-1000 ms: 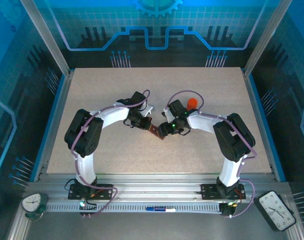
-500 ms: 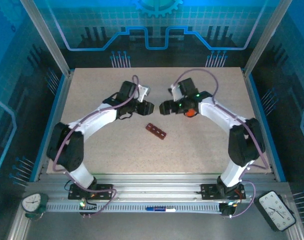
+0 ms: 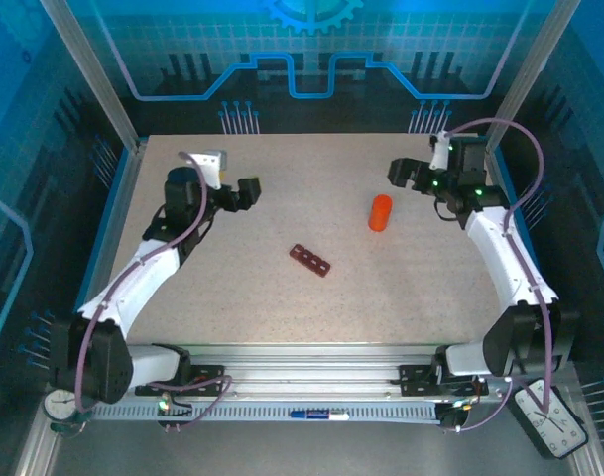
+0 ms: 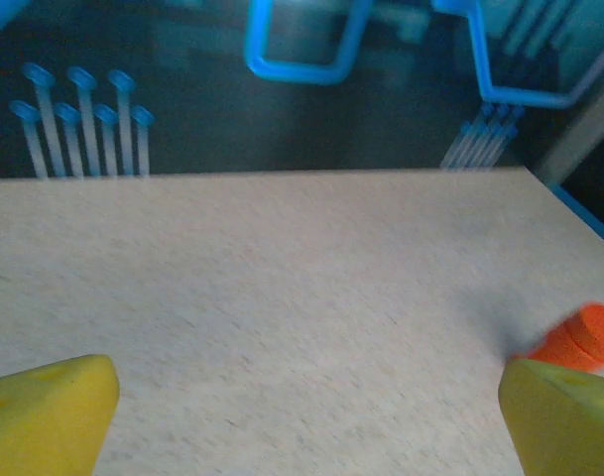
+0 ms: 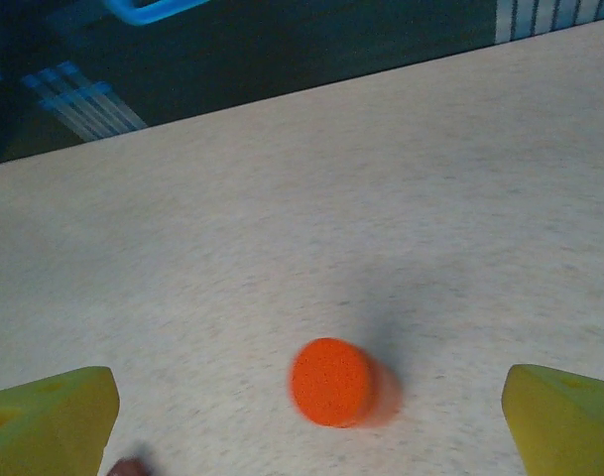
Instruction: Sort the pills into containers
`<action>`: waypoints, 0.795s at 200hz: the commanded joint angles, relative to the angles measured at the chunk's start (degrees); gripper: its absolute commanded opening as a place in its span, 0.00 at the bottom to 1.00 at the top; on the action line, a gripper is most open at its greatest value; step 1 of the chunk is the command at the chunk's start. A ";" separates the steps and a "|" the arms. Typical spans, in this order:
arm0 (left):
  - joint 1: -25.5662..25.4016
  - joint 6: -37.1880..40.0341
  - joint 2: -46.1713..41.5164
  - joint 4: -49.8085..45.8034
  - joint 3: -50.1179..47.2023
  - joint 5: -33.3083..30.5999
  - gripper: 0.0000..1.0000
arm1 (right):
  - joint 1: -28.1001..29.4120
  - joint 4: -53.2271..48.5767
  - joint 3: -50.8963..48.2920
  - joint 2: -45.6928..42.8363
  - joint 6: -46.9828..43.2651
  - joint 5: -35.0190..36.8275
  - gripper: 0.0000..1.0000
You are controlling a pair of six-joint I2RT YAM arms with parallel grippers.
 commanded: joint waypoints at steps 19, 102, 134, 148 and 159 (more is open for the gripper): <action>4.33 5.64 -3.97 19.01 -10.71 -4.35 0.99 | -1.98 11.06 -9.75 -2.38 0.82 16.25 1.00; 6.12 12.11 -4.82 25.51 -26.90 -9.56 0.99 | 0.60 33.19 -30.36 -1.39 -10.93 20.53 1.00; 6.82 11.99 0.24 35.08 -32.93 -10.97 0.99 | 3.66 45.26 -36.29 0.91 -16.33 21.57 1.00; 7.17 11.17 4.18 42.04 -34.72 -10.70 0.99 | 5.28 51.51 -38.69 2.49 -19.73 22.17 1.00; 7.53 9.59 4.57 39.64 -33.35 -8.98 0.99 | 6.12 58.43 -41.82 3.88 -21.32 22.09 1.00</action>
